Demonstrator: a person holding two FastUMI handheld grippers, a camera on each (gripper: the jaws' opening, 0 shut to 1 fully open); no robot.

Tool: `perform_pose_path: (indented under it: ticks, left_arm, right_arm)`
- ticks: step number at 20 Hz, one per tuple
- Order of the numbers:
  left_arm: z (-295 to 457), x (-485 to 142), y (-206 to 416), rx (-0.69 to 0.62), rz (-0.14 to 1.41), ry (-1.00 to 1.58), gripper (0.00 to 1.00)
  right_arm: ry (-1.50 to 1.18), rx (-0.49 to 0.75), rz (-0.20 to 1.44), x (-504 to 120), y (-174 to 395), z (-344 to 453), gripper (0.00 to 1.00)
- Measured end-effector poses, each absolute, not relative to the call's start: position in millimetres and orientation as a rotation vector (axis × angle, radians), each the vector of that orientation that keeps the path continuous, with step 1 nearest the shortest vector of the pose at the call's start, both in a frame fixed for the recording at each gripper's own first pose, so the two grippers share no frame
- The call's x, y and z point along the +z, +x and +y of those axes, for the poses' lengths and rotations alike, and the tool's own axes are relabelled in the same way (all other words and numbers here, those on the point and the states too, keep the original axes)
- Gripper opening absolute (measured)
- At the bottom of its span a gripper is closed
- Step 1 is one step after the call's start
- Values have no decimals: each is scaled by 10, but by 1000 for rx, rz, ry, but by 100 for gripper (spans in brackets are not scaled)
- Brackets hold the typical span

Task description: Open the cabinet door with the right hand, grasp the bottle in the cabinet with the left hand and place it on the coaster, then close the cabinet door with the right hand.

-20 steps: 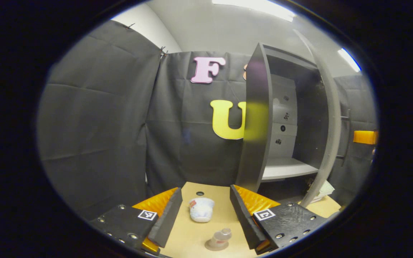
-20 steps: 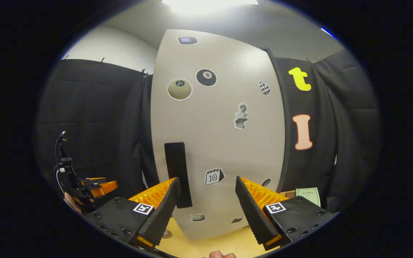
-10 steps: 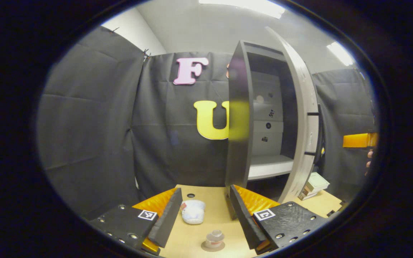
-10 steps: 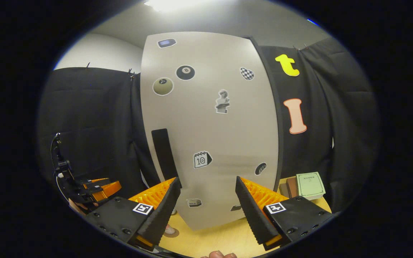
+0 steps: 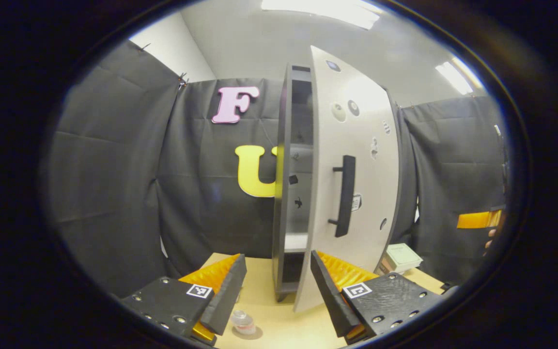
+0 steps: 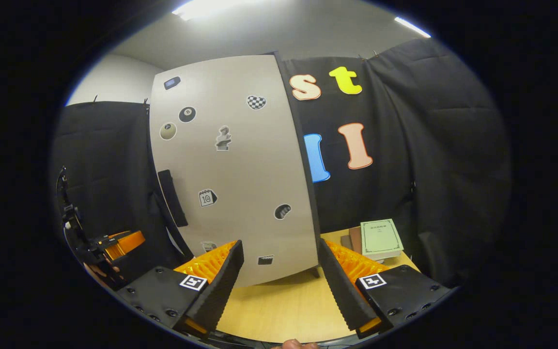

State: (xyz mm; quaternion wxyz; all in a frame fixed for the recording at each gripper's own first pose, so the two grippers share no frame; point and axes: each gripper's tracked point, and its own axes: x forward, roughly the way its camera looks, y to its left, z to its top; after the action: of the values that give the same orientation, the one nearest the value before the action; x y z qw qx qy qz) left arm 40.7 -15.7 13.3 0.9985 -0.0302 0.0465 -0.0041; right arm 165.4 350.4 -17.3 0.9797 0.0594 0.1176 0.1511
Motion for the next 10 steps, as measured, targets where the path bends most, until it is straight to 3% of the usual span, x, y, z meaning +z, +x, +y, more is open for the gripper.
perform_pose_path:
  ticks: [10]
  left_arm:
    - [-951,256,-60,43,60,-137,82]
  right_arm:
    - [72,346,162,-46,1594,2695,98]
